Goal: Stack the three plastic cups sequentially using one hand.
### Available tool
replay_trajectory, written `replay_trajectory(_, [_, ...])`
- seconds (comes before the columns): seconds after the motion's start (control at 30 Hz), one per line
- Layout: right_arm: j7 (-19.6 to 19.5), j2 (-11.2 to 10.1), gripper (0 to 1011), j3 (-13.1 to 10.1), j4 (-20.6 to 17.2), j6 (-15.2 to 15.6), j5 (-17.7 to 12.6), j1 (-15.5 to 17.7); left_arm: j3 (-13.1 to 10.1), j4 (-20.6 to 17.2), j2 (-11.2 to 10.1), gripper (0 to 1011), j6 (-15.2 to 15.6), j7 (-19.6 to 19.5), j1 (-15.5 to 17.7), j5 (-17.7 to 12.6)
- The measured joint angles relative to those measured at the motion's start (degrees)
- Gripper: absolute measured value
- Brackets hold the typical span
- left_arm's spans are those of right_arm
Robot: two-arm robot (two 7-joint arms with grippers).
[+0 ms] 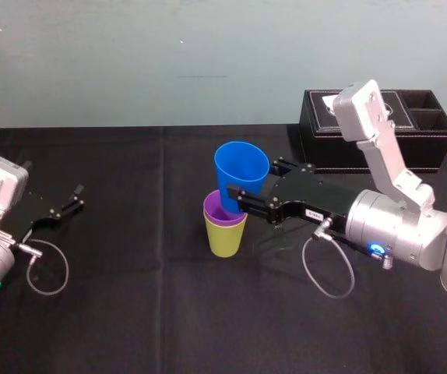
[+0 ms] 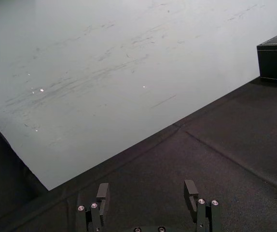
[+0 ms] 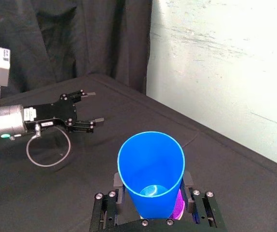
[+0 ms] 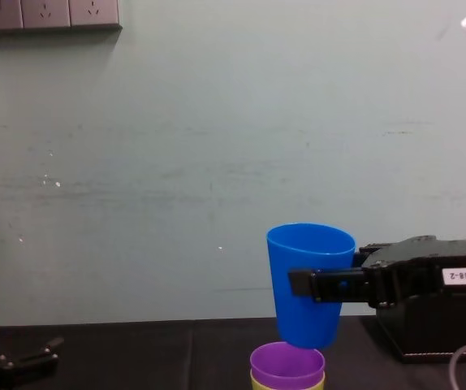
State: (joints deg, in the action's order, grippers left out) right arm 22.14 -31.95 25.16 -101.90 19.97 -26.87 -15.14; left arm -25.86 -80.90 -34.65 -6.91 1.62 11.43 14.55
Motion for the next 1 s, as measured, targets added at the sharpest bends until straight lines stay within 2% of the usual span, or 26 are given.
replay_trajectory(0.4, [0.00, 1.85, 705, 1.49, 3.00, 0.04, 1.15, -1.78, 0.00, 0.00, 0.00, 1010, 0.00, 0.00, 0.00, 0.00])
replay_trajectory(1.0, [0.36, 3.15, 705, 2.22, 5.66, -0.38, 2.27, -2.48, 0.00, 0.00, 0.00, 1010, 0.00, 0.00, 0.00, 0.00])
